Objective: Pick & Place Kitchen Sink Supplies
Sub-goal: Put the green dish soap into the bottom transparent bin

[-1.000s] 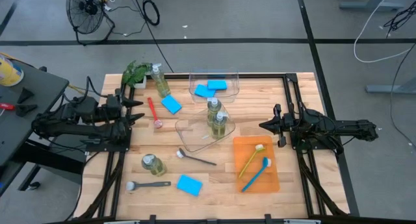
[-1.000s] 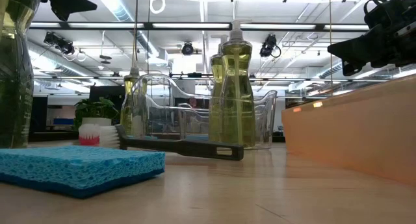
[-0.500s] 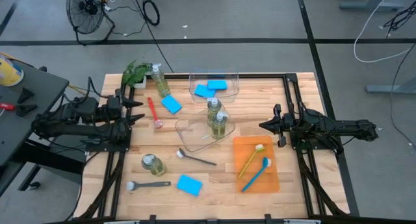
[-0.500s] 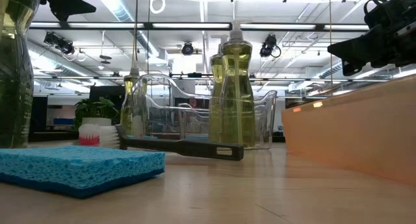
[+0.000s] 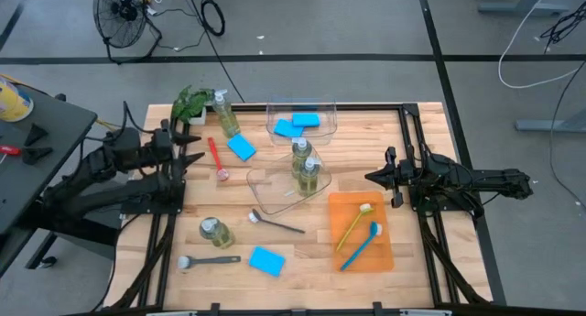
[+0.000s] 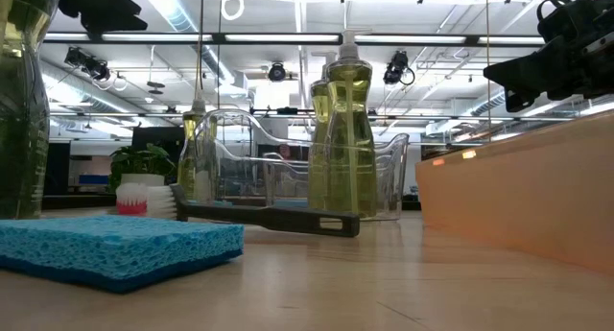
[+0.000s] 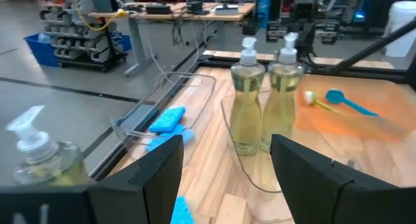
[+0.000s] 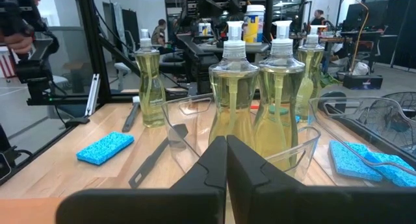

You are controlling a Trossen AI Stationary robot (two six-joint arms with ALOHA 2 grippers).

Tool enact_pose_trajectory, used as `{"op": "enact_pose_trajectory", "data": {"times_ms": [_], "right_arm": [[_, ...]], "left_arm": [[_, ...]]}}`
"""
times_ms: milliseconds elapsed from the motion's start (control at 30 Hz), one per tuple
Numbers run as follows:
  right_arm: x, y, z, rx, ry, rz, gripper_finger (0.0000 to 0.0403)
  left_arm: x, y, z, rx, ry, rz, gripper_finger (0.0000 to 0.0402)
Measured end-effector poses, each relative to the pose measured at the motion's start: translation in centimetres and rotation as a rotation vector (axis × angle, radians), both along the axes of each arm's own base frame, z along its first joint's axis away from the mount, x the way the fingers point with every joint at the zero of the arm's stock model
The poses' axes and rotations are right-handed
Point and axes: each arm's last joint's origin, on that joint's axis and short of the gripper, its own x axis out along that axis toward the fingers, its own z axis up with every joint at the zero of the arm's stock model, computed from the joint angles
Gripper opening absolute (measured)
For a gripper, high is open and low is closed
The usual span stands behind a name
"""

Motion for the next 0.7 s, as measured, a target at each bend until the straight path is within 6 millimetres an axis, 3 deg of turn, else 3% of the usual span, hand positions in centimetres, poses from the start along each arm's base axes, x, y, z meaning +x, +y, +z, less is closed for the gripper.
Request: {"op": "enact_pose_trajectory", "data": {"times_ms": [700], "right_arm": [[0.0,0.0,0.0,0.0,0.0,0.0,0.0007]], "left_arm": [[-0.54,1.05,0.01,0.04,0.018,0.253,0.0244]]}}
